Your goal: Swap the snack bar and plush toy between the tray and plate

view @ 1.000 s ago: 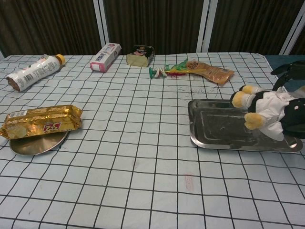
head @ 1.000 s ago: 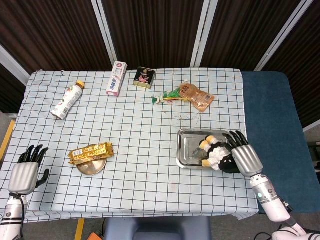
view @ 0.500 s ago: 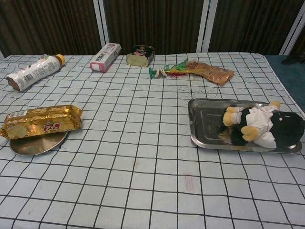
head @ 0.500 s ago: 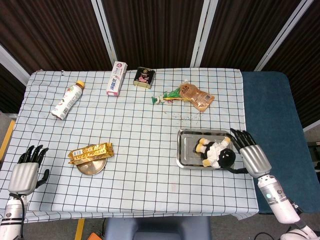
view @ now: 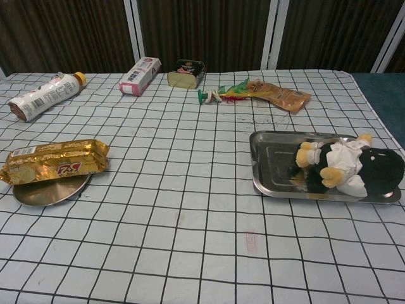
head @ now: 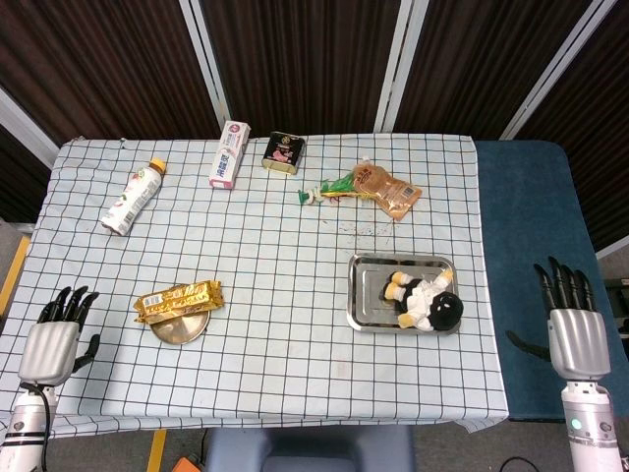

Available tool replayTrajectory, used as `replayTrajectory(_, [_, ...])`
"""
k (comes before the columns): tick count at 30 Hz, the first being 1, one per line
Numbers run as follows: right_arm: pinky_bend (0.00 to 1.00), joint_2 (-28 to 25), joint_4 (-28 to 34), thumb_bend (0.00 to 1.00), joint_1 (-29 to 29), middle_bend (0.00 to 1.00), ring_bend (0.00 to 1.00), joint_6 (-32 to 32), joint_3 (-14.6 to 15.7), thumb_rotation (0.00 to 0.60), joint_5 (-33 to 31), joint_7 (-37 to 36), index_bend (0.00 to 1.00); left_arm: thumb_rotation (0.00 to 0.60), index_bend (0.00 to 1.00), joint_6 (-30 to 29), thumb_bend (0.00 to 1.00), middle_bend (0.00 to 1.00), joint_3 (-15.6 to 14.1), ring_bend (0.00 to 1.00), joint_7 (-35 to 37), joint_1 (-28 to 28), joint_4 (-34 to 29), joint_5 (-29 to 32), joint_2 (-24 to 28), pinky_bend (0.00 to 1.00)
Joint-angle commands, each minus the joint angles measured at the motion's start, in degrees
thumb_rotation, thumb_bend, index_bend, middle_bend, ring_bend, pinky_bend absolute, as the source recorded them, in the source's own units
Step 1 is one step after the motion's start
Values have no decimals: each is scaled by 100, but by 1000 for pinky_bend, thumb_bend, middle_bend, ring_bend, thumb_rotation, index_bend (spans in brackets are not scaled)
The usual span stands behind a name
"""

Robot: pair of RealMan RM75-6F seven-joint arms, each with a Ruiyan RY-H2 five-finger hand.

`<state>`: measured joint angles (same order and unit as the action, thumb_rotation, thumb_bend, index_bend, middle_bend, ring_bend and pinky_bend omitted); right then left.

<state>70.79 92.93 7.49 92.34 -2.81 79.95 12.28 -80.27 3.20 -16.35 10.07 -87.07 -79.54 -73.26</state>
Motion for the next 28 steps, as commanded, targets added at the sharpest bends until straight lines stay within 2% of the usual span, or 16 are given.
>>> replayTrajectory(1, [0, 58, 22, 66, -174, 0, 0, 87, 2, 600, -146, 187, 0, 600, 139, -17, 447, 93, 3, 4, -19, -9, -15, 1, 7, 184])
replayTrajectory(12, [0, 120, -275, 66, -8, 0, 0, -507, -136, 600, -250, 176, 0, 600, 139, -80, 449, 95, -3, 4, -102, -49, -72, -14, 4, 184])
replayTrajectory(28, [0, 96, -198, 66, -159, 0, 0, -422, -189, 600, -59, 4, 0, 600, 139, 9, 447, 97, 10, 3, 18, -47, -57, 45, 23, 184])
